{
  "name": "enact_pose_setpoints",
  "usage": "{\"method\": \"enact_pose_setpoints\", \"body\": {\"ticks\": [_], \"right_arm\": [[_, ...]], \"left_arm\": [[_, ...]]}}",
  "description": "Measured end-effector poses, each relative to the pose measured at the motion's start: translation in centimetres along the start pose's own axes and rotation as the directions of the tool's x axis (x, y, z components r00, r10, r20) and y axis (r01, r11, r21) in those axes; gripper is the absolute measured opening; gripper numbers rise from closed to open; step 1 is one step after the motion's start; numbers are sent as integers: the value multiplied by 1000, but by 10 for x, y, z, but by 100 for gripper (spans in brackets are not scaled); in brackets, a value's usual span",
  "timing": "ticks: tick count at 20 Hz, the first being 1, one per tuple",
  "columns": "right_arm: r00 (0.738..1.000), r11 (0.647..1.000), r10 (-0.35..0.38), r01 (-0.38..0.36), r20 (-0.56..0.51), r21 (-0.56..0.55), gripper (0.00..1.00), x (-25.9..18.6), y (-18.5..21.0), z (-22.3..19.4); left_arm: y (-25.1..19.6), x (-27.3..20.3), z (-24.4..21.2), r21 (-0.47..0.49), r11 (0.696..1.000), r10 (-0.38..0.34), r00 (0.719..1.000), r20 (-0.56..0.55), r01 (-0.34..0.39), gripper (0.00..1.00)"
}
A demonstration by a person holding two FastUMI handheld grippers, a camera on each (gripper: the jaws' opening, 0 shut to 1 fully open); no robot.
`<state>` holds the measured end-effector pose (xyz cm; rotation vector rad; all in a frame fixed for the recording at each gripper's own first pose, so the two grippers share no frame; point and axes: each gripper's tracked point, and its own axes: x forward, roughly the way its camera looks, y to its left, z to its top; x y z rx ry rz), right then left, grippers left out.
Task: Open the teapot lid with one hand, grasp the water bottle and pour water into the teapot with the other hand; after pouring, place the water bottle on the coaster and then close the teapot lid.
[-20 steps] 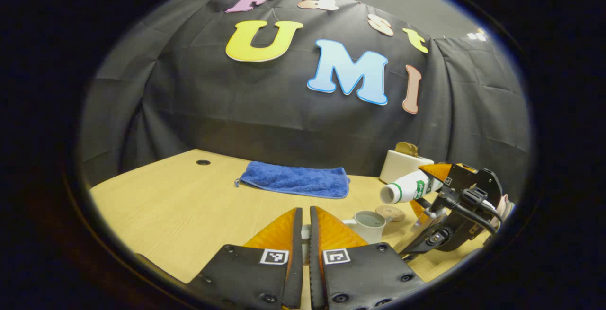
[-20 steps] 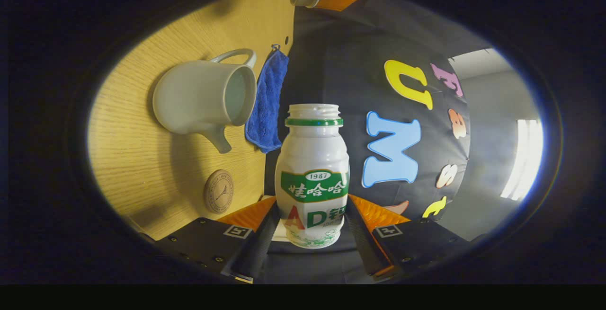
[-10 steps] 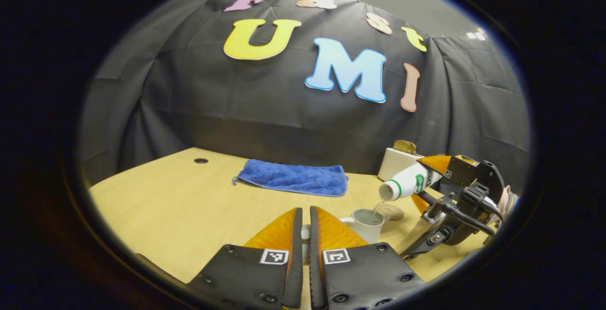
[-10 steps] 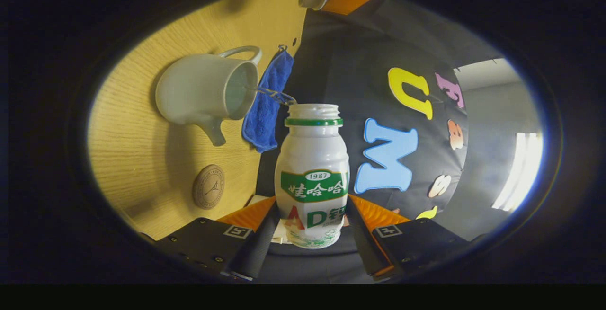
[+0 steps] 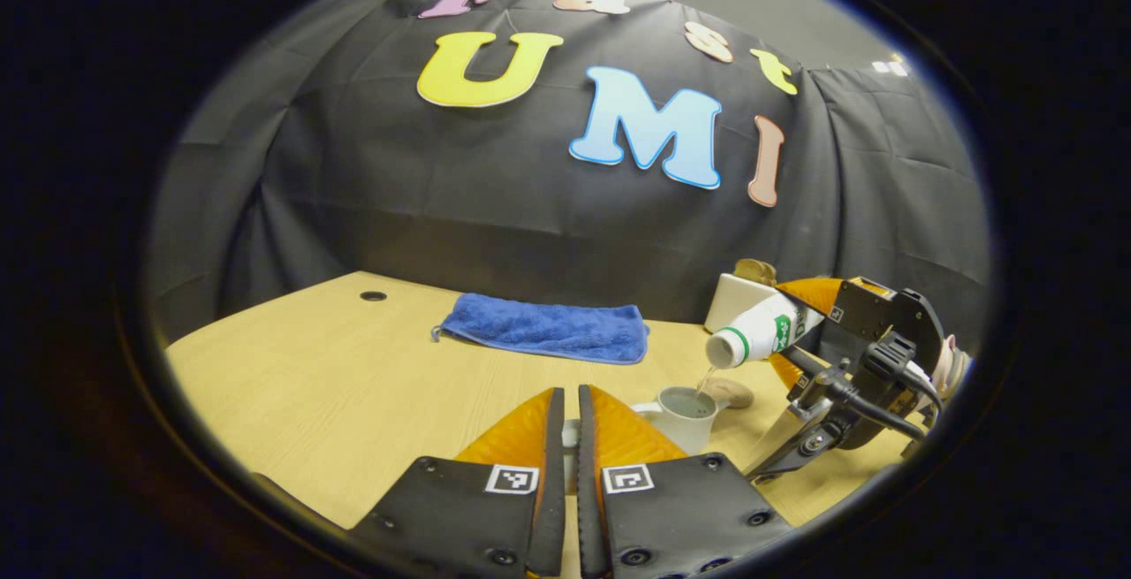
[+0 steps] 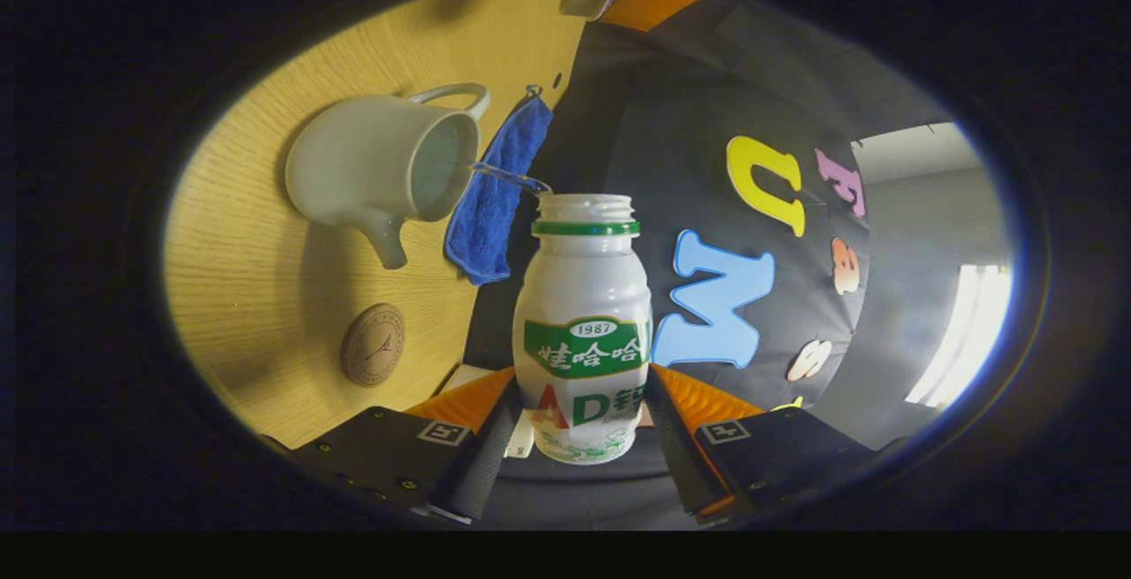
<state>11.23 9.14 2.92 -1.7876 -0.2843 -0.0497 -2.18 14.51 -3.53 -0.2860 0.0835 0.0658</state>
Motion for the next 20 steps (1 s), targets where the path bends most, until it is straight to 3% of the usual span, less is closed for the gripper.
{"method": "enact_pose_setpoints", "body": {"ticks": [3, 10, 11, 12, 20], "right_arm": [[1000, 1000, -6, 6, 7, -15, 80, 2, -2, -1], [999, 998, -27, 28, 27, -49, 79, 4, -9, 1], [999, 998, -30, 31, 31, -52, 79, 4, -10, 1], [999, 998, -32, 34, 35, -55, 79, 4, -11, 1], [997, 995, -44, 49, 57, -87, 79, 5, -18, 0]], "left_arm": [[1, 0, 1, 1, 1000, 2, 1000, 1, -2, 17], [1, -1, 0, 0, 1000, 0, 1000, 1, 0, 17], [1, 0, 1, 0, 1000, 0, 1000, 1, 0, 13], [2, 1, 1, 0, 1000, 1, 1000, 1, -1, 17], [2, 0, -2, -4, 1000, 0, 1000, -2, 0, 17]]}}
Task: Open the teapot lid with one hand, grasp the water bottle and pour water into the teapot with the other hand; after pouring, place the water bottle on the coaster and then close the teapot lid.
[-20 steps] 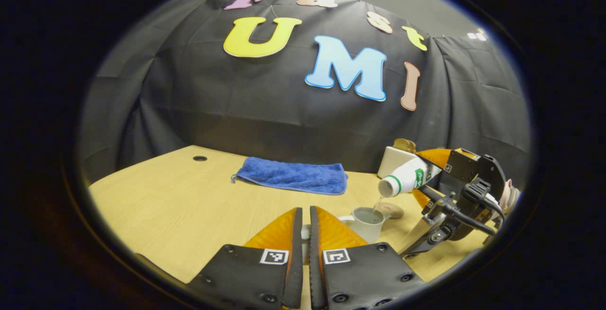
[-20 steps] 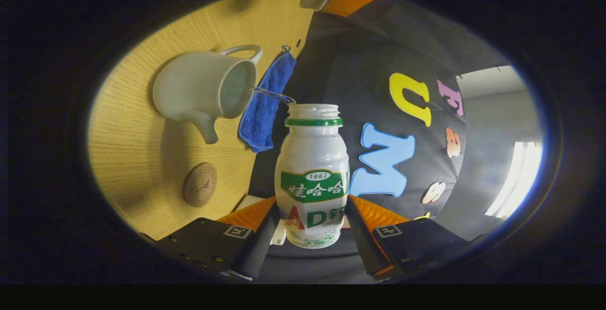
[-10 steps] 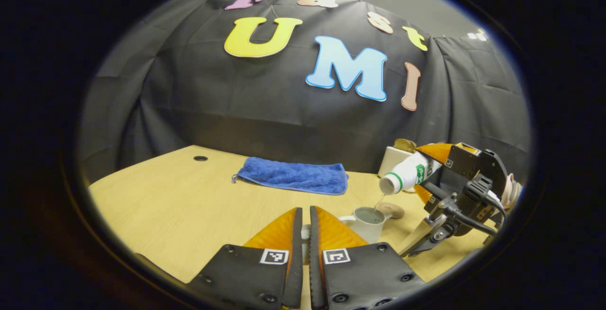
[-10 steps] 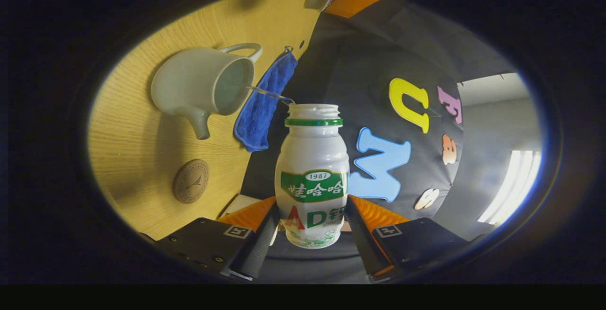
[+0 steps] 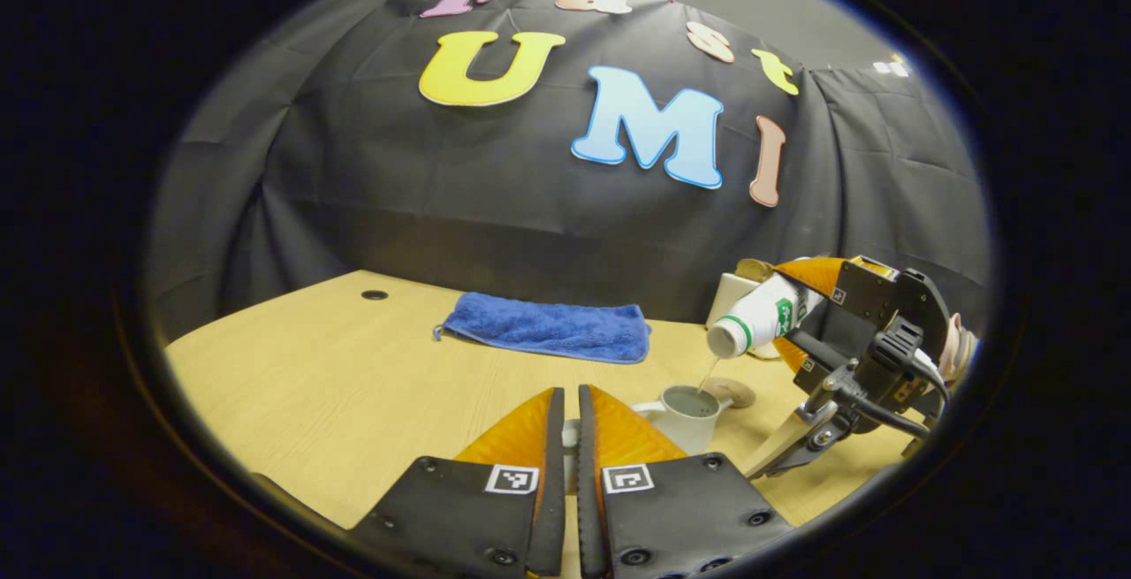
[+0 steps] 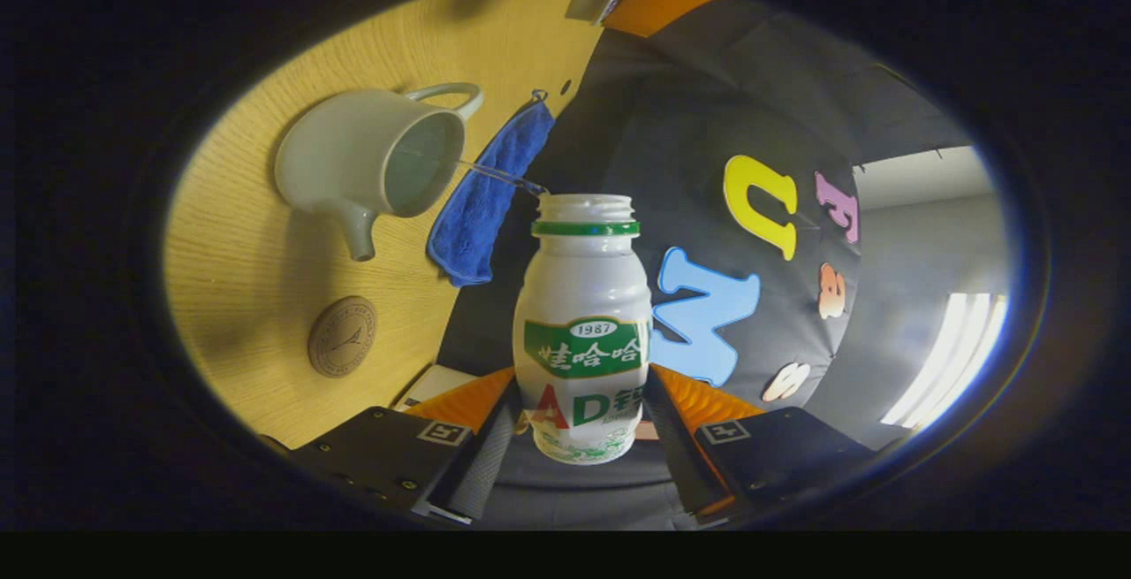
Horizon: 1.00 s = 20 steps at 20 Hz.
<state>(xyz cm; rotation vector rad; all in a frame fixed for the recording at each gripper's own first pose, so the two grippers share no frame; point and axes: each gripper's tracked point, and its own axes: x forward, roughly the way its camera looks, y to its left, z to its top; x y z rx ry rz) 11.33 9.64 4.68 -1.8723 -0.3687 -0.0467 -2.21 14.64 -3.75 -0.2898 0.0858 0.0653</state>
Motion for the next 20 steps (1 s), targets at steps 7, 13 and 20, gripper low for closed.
{"method": "enact_pose_setpoints", "body": {"ticks": [7, 13, 20], "right_arm": [[1000, 999, -14, 14, 11, -39, 79, 4, -4, -4], [999, 997, -22, 24, 29, -69, 79, 4, -8, -4], [998, 994, -30, 35, 48, -104, 79, 6, -10, -4]], "left_arm": [[-2, 2, -3, -1, 1000, -5, 1000, -8, 5, 17], [-1, 2, -4, 4, 1000, -1, 1000, -10, 1, 17], [0, 3, -7, 2, 1000, -2, 1000, -16, 2, 9]]}}
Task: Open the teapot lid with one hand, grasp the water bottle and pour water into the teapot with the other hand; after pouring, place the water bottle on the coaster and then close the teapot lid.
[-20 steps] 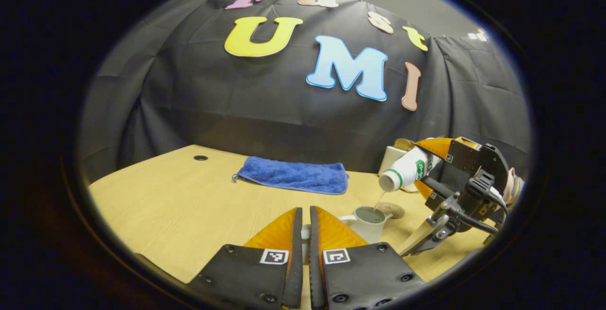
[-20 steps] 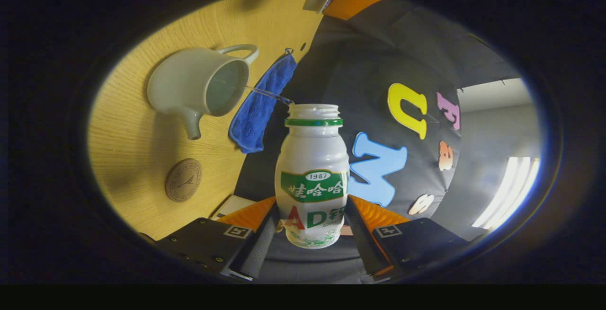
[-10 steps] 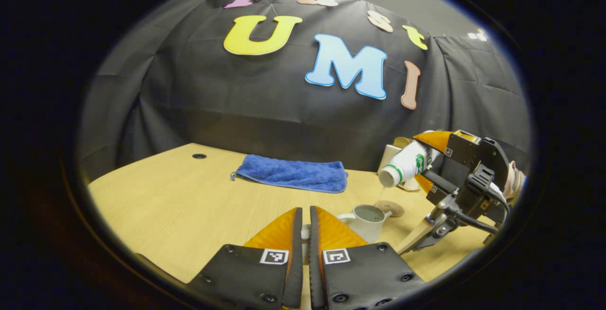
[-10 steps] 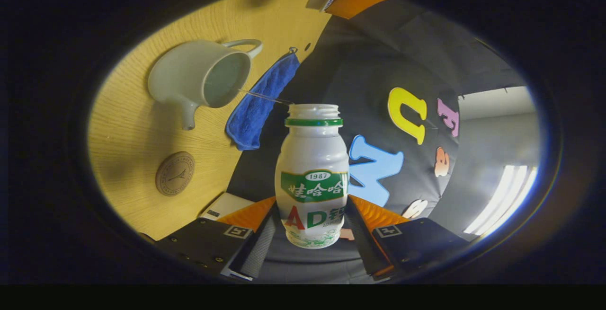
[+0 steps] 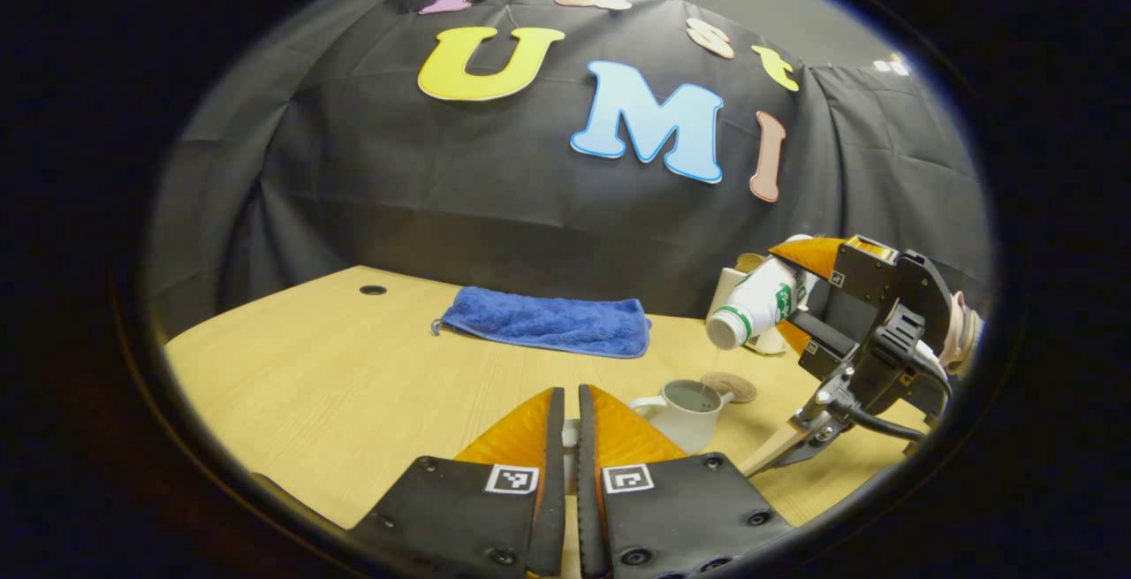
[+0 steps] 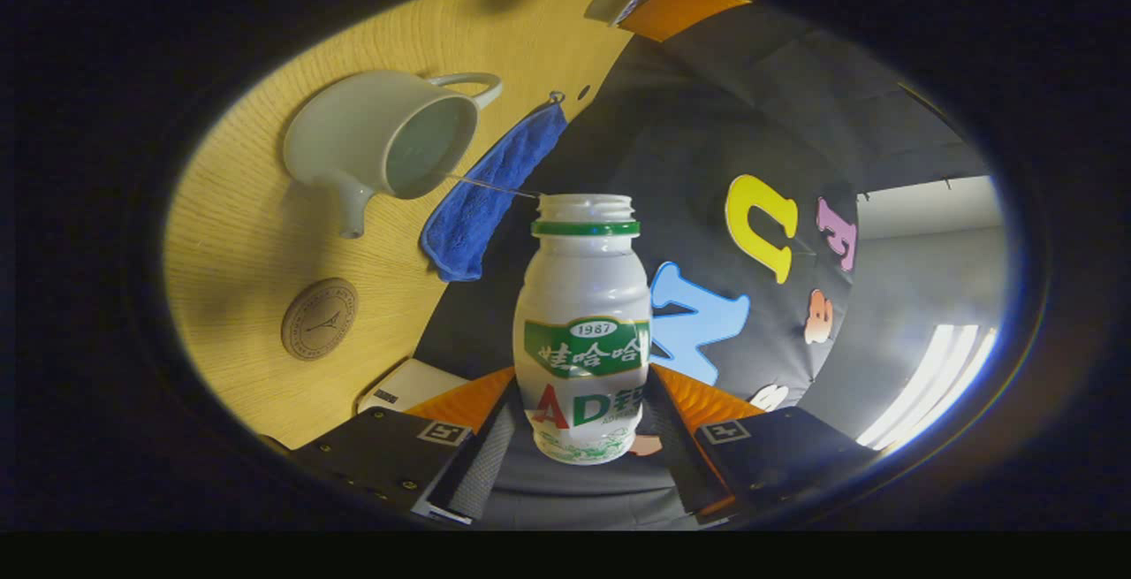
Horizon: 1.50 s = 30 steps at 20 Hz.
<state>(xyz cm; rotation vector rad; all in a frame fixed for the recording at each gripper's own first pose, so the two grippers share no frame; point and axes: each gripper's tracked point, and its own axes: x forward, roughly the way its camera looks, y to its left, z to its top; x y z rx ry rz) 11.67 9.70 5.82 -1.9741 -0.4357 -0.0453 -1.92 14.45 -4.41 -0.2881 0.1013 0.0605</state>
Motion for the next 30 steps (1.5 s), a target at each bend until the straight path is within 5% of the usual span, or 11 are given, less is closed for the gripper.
{"method": "enact_pose_setpoints", "body": {"ticks": [1, 7, 11, 15, 19, 27, 30], "right_arm": [[1000, 1000, -1, 1, 1, -4, 79, 0, 0, 1], [999, 997, 45, -45, -8, 68, 79, -1, 7, 2], [988, 945, 145, -126, -43, 303, 79, -4, 25, 1], [971, 795, 227, -143, -71, 590, 79, -16, 49, -1], [962, 602, 257, -88, -88, 794, 79, -25, 53, 2], [959, 213, 276, 4, -64, 977, 80, -23, 48, -2], [960, 99, 276, 29, -55, 995, 79, -25, 48, -6]], "left_arm": [[0, 0, -1, 0, 1000, 0, 1000, -2, 0, 17], [0, 1, -2, -2, 1000, 1, 1000, -5, -1, 17], [0, -1, 2, -7, 1000, 7, 1000, 2, -7, 17], [-3, -5, 9, 2, 1000, 11, 1000, 12, -11, 12], [-10, -12, 11, 32, 999, 17, 1000, 11, -17, 13], [-44, -2, 15, 58, 998, -16, 1000, 20, 15, 17], [-60, 11, 19, 69, 997, -33, 999, 19, 31, 17]]}}
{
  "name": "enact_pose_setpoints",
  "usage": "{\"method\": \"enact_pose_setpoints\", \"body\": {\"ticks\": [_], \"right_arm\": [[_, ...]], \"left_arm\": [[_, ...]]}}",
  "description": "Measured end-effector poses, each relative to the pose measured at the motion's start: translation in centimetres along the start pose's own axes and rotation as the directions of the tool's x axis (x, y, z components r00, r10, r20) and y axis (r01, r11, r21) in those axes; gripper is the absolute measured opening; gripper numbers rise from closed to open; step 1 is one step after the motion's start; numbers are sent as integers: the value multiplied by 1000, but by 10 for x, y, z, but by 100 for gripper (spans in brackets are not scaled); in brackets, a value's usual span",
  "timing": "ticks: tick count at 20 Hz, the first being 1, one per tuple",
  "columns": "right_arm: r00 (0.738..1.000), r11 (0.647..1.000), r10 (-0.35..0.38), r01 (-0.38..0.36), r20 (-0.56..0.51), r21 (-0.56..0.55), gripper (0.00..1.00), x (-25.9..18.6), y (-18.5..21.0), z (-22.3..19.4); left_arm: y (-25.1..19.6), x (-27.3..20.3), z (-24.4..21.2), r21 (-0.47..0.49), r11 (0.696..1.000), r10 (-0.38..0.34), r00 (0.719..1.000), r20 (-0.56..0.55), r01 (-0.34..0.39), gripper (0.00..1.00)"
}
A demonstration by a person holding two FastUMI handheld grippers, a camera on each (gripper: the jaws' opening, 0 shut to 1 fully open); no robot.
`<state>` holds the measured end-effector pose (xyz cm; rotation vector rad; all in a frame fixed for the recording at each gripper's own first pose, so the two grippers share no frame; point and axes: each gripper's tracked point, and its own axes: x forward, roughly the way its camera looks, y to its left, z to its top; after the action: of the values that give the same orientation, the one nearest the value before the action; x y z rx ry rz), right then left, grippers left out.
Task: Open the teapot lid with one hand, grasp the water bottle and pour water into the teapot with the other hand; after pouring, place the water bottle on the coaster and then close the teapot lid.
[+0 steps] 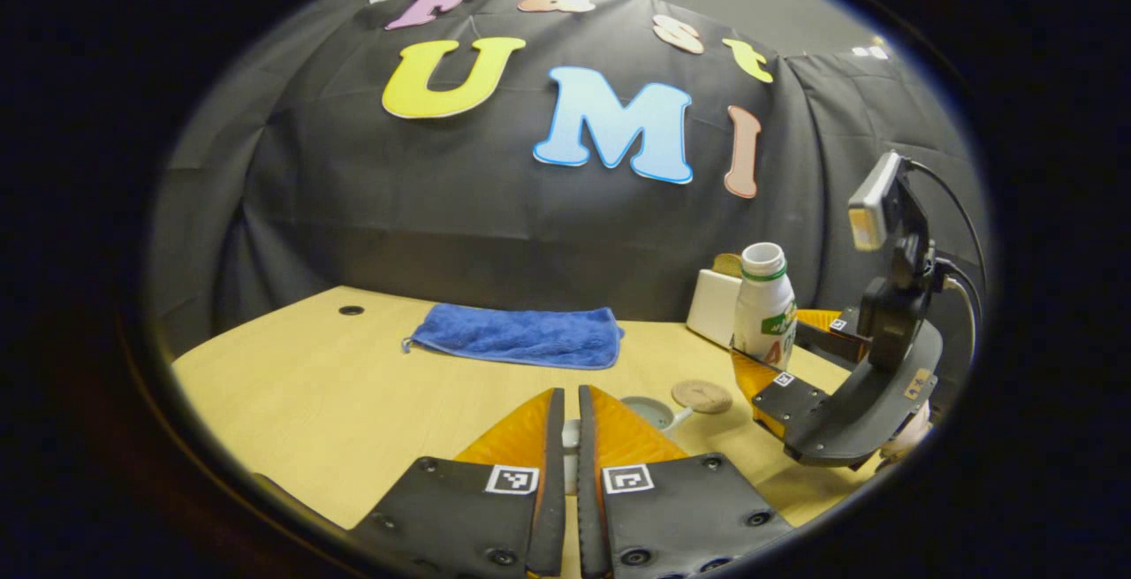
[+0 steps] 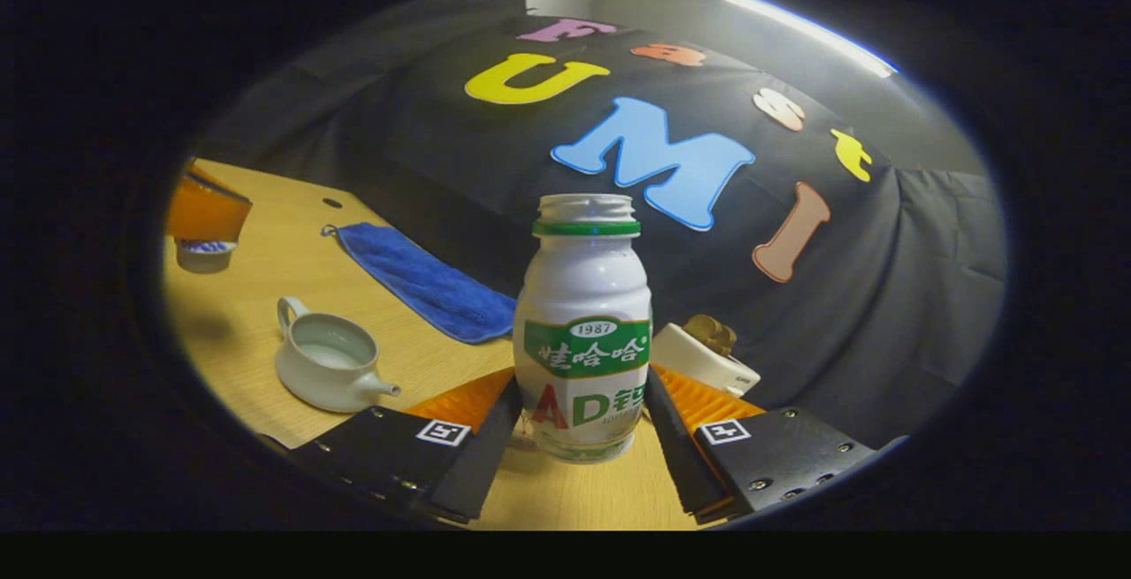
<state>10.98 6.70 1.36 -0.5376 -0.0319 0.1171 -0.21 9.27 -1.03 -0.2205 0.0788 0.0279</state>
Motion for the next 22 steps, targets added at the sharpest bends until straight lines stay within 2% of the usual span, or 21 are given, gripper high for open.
{"method": "enact_pose_setpoints", "body": {"ticks": [10, 12, 14, 22], "right_arm": [[999, 980, -47, 47, -5, 194, 79, -3, -40, -14], [999, 974, -51, 52, -11, 220, 79, -4, -45, -17], [998, 970, -61, 62, -12, 234, 79, -5, -50, -17], [998, 963, -61, 66, -27, 263, 79, -4, -54, -21]], "left_arm": [[-44, 51, 13, 91, 995, -42, 999, 24, 40, 17], [-47, 63, 9, 104, 994, -43, 999, 27, 40, 13], [-51, 72, 4, 107, 993, -46, 999, 26, 43, 17], [-60, 86, -13, 116, 991, -61, 998, -2, 61, 16]]}}
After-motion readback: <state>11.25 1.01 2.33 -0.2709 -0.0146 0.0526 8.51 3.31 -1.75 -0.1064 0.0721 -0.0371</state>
